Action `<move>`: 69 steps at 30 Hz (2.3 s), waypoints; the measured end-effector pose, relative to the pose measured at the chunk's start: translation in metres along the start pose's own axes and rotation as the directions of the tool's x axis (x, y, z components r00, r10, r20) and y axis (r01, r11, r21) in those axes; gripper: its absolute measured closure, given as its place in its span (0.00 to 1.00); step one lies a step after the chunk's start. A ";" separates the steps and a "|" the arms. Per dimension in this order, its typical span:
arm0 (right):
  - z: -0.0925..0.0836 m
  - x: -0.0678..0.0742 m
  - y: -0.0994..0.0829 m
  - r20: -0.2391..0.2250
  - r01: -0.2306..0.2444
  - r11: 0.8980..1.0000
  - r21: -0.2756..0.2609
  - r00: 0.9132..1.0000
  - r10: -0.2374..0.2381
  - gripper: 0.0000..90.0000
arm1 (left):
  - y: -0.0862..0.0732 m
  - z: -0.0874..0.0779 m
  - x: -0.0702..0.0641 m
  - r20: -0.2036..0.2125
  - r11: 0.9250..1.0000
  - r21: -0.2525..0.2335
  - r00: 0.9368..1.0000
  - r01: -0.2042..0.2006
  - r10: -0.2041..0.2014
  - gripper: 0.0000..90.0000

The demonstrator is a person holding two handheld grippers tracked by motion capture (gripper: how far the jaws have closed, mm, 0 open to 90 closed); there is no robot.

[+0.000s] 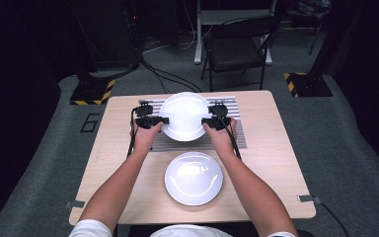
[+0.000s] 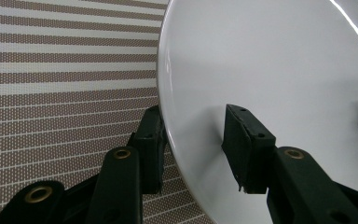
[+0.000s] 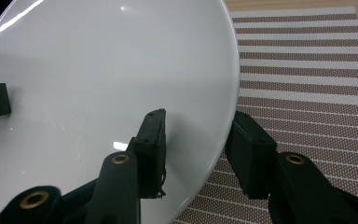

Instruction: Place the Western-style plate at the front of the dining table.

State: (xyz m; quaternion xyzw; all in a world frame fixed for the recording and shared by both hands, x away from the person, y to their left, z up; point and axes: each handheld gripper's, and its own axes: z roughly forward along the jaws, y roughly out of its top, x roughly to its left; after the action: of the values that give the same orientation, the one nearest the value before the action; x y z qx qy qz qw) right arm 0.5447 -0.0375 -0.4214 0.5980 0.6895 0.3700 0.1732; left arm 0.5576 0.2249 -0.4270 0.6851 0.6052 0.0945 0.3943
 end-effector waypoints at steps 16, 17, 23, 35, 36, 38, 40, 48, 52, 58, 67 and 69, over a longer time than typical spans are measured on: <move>0.015 -0.006 -0.001 0.036 -0.006 0.999 0.046 0.999 0.004 0.65 | 0.000 0.018 0.000 -0.024 0.999 0.034 1.000 -0.012 0.013 0.66; 0.016 -0.006 -0.002 0.039 -0.006 0.999 0.047 0.999 0.004 0.65 | 0.000 0.019 -0.001 -0.029 0.999 0.035 1.000 -0.004 0.005 0.66; 0.023 -0.008 -0.003 0.037 -0.002 0.998 0.058 0.999 0.000 0.64 | -0.001 0.025 0.002 -0.031 0.999 0.046 1.000 -0.001 0.003 0.66; 0.032 -0.011 -0.004 0.044 -0.004 0.998 0.068 0.999 0.001 0.64 | -0.002 0.033 0.004 -0.035 0.999 0.054 0.999 -0.003 0.005 0.66; 0.033 -0.012 -0.004 0.043 -0.007 0.998 0.070 0.999 0.003 0.64 | -0.002 0.034 0.005 -0.035 0.998 0.059 0.999 -0.006 0.008 0.66; 0.035 -0.012 -0.004 0.046 -0.009 0.997 0.070 0.999 0.006 0.64 | -0.002 0.036 0.005 -0.035 0.998 0.059 0.999 0.001 0.001 0.66; 0.036 -0.013 -0.004 0.047 -0.008 0.997 0.074 0.999 0.004 0.65 | -0.002 0.037 0.006 -0.031 0.998 0.064 1.000 -0.001 0.003 0.66; 0.044 -0.014 -0.005 0.051 -0.014 0.997 0.076 0.999 0.010 0.65 | 0.000 0.044 0.009 -0.041 0.998 0.068 0.999 0.009 -0.006 0.66; 0.047 -0.015 -0.005 0.049 -0.017 0.997 0.075 0.999 0.013 0.65 | 0.000 0.047 0.011 -0.041 0.998 0.064 0.999 0.011 -0.008 0.66; 0.052 -0.016 -0.005 0.046 -0.028 0.996 0.081 0.999 0.025 0.65 | 0.000 0.051 0.014 -0.034 0.998 0.067 0.999 0.008 -0.006 0.66; 0.059 -0.016 -0.006 0.063 -0.030 0.996 0.081 0.998 0.025 0.65 | -0.002 0.056 0.015 -0.048 0.998 0.062 0.999 0.005 -0.002 0.66; 0.060 -0.016 -0.006 0.065 -0.030 0.996 0.079 0.998 0.025 0.65 | -0.002 0.057 0.015 -0.050 0.998 0.059 0.999 0.008 -0.005 0.66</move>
State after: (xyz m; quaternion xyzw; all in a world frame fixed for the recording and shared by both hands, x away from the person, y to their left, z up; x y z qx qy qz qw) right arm 0.5843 -0.0348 -0.4689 0.6255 0.6896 0.3250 0.1662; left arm 0.5943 0.2138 -0.4717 0.6919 0.6195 0.0927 0.3589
